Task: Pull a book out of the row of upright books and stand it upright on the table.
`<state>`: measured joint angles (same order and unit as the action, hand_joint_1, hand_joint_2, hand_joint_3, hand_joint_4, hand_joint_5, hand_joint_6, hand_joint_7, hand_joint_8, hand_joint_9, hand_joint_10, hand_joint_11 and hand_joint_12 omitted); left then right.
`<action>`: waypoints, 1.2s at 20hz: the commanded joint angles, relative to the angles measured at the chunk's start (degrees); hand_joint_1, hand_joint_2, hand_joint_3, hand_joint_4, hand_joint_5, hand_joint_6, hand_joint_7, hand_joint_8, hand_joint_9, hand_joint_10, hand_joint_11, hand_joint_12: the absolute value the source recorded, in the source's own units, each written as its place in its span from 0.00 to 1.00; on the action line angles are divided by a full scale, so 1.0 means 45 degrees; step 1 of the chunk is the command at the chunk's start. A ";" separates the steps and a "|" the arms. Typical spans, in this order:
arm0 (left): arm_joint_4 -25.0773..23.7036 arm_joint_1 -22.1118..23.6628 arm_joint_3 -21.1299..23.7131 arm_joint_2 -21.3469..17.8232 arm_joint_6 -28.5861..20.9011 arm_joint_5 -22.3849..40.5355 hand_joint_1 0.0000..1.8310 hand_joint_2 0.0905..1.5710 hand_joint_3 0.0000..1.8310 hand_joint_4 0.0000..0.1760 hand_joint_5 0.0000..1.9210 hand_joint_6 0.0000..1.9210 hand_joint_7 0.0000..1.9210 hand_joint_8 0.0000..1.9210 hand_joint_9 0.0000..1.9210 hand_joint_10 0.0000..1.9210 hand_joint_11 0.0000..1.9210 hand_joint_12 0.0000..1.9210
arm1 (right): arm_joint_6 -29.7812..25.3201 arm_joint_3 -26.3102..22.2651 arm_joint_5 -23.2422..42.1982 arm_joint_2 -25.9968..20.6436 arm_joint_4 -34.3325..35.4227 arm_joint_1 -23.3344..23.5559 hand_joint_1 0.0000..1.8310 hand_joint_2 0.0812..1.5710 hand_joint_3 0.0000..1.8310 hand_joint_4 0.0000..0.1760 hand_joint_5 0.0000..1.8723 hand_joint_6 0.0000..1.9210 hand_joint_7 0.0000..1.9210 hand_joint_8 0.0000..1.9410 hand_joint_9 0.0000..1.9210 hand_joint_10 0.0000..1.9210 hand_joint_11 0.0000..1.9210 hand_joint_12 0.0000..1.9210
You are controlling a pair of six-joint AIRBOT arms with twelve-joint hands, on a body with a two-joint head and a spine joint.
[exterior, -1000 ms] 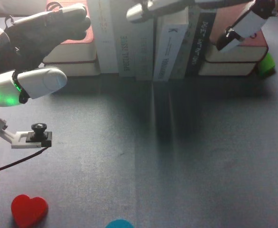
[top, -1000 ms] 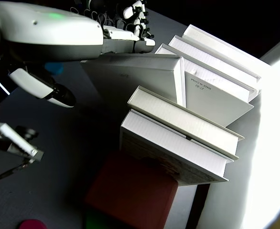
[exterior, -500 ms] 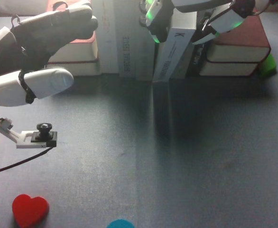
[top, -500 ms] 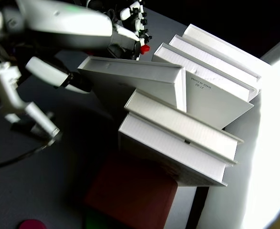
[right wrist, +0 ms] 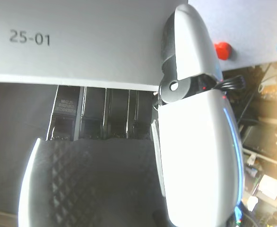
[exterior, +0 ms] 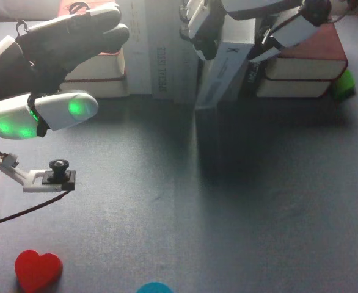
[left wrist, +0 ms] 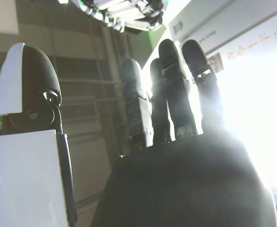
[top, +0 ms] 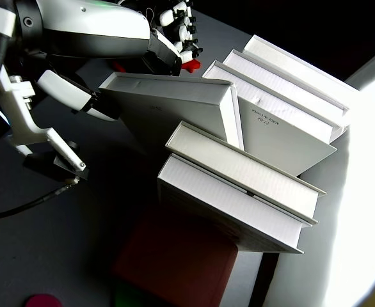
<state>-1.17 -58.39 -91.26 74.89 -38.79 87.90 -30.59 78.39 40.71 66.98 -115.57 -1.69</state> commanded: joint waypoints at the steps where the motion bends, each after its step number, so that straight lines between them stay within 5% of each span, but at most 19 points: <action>1: 0.0439 0.0093 0.0064 0.0075 -0.0126 0.1338 0.57 0.57 0.00 0.07 0.33 0.01 0.21 0.00 0.26 0.00 0.01 0.60 | -0.0437 -0.0072 -0.0090 -0.0149 0.1033 0.0225 0.74 0.74 0.00 0.00 0.47 0.56 0.43 0.61 0.41 0.76 0.28 0.88; 2: 0.0452 0.0059 0.0090 0.0066 -0.0126 0.1332 0.57 0.56 0.00 0.14 0.33 0.01 0.20 0.00 0.25 0.00 0.00 0.60 | -0.0544 -0.0157 0.0236 -0.0275 0.1310 0.0225 0.75 0.73 0.00 0.00 0.47 0.50 0.45 0.60 0.43 0.77 0.37 0.91; 3: 0.0479 0.0021 0.0122 0.0026 -0.0126 0.1333 0.57 0.56 0.00 0.12 0.34 0.01 0.20 0.00 0.25 0.00 0.00 0.59 | -0.0671 -0.0267 0.0597 -0.0427 0.1770 0.0225 0.69 0.74 0.00 0.00 0.46 0.48 0.44 0.75 0.52 0.90 0.48 0.98; 6: 0.0549 -0.0034 0.0181 -0.0032 -0.0126 0.1338 0.58 0.55 0.00 0.17 0.34 0.01 0.19 0.00 0.25 0.00 0.00 0.59 | -0.1069 -0.0555 0.1420 -0.0869 0.2708 0.0370 0.68 0.75 0.00 0.00 0.44 0.50 0.44 0.78 0.49 0.88 0.44 1.00; 8: 0.0593 -0.0057 0.0203 -0.0027 -0.0126 0.1348 0.57 0.55 0.00 0.19 0.34 0.01 0.22 0.01 0.26 0.01 0.00 0.60 | -0.1484 -0.0910 0.1904 -0.1416 0.2911 0.0958 0.66 0.79 0.00 0.00 0.36 0.63 0.42 0.80 0.50 0.90 0.51 1.00; 16: 0.0801 -0.0233 0.0323 -0.0019 -0.0126 0.1462 0.57 0.55 0.00 0.29 0.36 0.01 0.24 0.01 0.28 0.00 0.00 0.61 | -0.1277 -0.1601 0.2361 -0.2491 0.4232 0.1590 0.66 0.79 0.00 0.00 0.35 0.65 0.42 0.80 0.51 0.90 0.52 1.00; 20: 0.0829 -0.0300 0.0364 -0.0019 -0.0126 0.1482 0.57 0.56 0.00 0.13 0.34 0.00 0.22 0.00 0.27 0.00 0.00 0.64 | -0.0744 -0.1596 0.2442 -0.2562 0.5058 0.1534 0.66 0.79 0.00 0.00 0.35 0.65 0.42 0.80 0.51 0.90 0.52 1.00; 24: 0.0832 -0.0302 0.0362 -0.0019 -0.0126 0.1487 0.58 0.55 0.00 0.17 0.34 0.00 0.19 0.00 0.27 0.00 0.00 0.64 | -0.0007 -0.1241 0.2443 -0.2276 0.6448 0.0878 0.66 0.79 0.00 0.00 0.35 0.65 0.42 0.80 0.51 0.90 0.52 1.00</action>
<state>0.93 -60.12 -89.80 74.83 -38.74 88.20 -30.83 72.88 52.23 56.88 -92.05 1.41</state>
